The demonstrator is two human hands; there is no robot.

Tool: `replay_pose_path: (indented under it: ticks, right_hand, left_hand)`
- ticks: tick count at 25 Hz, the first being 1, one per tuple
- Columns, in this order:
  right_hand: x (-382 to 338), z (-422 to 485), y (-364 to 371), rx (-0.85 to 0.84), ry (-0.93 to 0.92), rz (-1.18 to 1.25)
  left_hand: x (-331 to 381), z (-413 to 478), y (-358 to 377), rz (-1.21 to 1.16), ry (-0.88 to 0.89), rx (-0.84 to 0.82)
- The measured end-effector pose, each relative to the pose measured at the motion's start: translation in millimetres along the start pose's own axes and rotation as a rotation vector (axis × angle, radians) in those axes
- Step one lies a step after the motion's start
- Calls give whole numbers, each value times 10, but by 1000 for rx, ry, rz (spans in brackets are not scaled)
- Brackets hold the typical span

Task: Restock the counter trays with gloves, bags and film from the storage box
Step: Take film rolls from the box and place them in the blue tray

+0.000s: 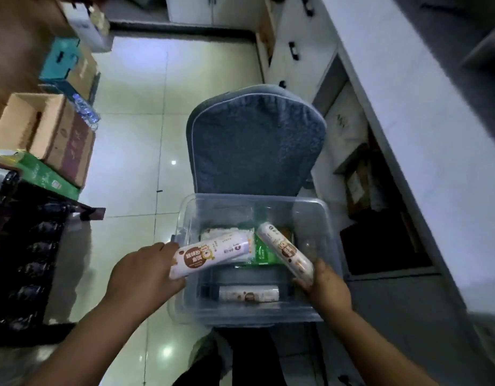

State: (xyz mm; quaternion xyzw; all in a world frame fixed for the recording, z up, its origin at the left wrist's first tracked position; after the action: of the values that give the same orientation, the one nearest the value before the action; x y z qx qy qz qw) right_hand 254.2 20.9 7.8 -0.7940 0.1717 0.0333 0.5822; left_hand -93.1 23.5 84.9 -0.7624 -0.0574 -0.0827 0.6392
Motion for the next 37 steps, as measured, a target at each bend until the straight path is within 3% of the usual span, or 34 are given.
replay_pose_path:
  ticks: [7,14,21,25,29,32,37]
  right_hand:
    - [219,-1409,-1020,374,116,82]
    - [1178,-2989,-1693,660,382,134]
    - [2538,-4691,-1866,862,676,145]
    - [3404,-5386,-1890,838,785,73]
    - [4055,-5416,-1809,626,760,-49]
    - [4329,-5239,-1667,465,689,-148]
    - [4523,-5060,-1556,396,646,-190]
  left_hand:
    - [623,-207,-368,-264,122,-29]
    - [2350,-563,-487,-383,455,-80]
    - [4115,-1587,-433,-389,748,-82]
    - [4913,-2155,-237,-423,796,-127]
    - [5390,-2466,-100,-418,801,-87]
    - [5540,-2574,-28,-410,753,-57]
    - [5580,-2646,51,-418,646,-37]
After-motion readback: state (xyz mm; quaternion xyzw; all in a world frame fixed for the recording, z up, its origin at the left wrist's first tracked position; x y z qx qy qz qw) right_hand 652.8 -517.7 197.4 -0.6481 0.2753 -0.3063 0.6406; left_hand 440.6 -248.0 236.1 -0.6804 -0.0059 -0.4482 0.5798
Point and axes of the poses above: each hand's wrist, its own z-axis towards the middle knuckle, its own y-axis out of the palm, x = y × z, the point moved 9 cm from there along z, towards the middle knuckle, and after that the axes turned 3 degrees about x, right-handed, at the moved point
